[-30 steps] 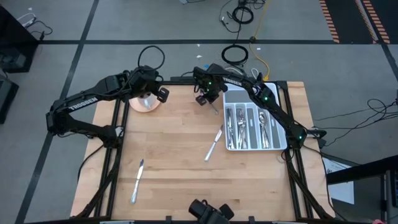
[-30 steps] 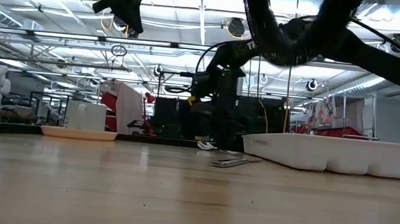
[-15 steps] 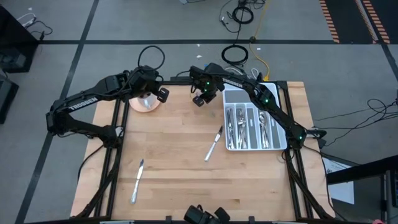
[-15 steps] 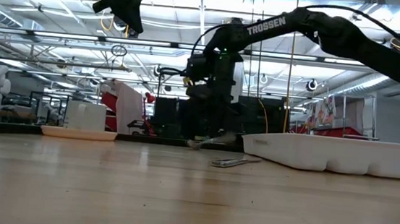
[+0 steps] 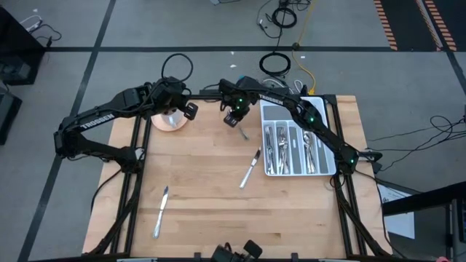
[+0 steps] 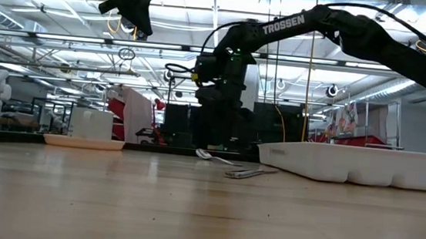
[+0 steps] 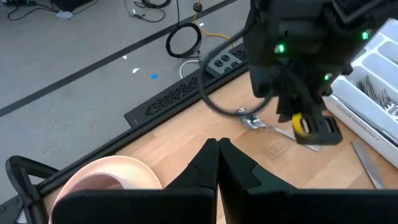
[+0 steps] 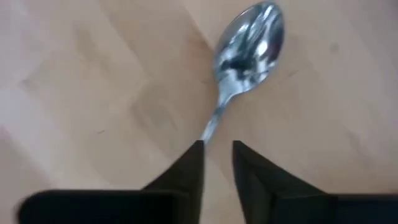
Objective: Sort silverware
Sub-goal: Put the silver spoon into the silverware rack
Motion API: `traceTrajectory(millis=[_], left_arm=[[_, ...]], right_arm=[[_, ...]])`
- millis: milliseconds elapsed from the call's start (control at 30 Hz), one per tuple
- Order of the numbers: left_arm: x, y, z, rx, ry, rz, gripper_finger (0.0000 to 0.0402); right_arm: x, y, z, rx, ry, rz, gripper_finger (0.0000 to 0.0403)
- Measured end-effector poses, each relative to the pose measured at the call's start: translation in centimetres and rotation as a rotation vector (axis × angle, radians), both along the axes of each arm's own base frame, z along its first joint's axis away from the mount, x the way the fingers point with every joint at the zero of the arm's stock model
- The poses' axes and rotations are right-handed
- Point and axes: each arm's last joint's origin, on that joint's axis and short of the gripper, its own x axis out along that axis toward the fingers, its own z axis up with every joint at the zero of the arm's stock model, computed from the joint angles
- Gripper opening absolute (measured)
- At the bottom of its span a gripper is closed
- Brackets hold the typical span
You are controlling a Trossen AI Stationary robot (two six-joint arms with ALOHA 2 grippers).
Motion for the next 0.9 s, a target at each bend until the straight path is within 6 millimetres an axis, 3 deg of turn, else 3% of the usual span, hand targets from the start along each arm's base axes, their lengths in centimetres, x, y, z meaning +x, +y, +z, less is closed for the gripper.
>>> traceTrajectory(millis=[167,300,500,667,800,900], left_arm=[[0.0,0.0,0.0,0.0,0.0,0.0,0.0005],[0.0,0.0,0.0,0.0,0.0,0.0,0.0005],[0.0,0.0,0.0,-0.003,-0.001,-0.001,0.0005],[0.0,0.0,0.0,-0.006,0.003,-0.002,0.0005],[0.0,0.0,-0.1,-0.009,0.006,-0.004,0.0005],[-0.2,-0.1,-0.2,-0.02,0.027,-0.005,0.0005]], right_arm=[[0.6,0.5,-0.4,-0.107,0.044,-0.034,0.0146],[0.6,0.5,-0.4,-0.115,0.05,-0.096,0.0182],[0.7,1.5,-0.5,-0.083,0.084,-0.142,0.0181],[0.9,2.9,-0.5,-0.144,0.147,-0.074,0.0178],[1.0,4.2,-0.6,-0.068,0.172,-0.041,0.019],[1.9,5.7,-1.1,-0.149,0.177,0.04,0.0202]])
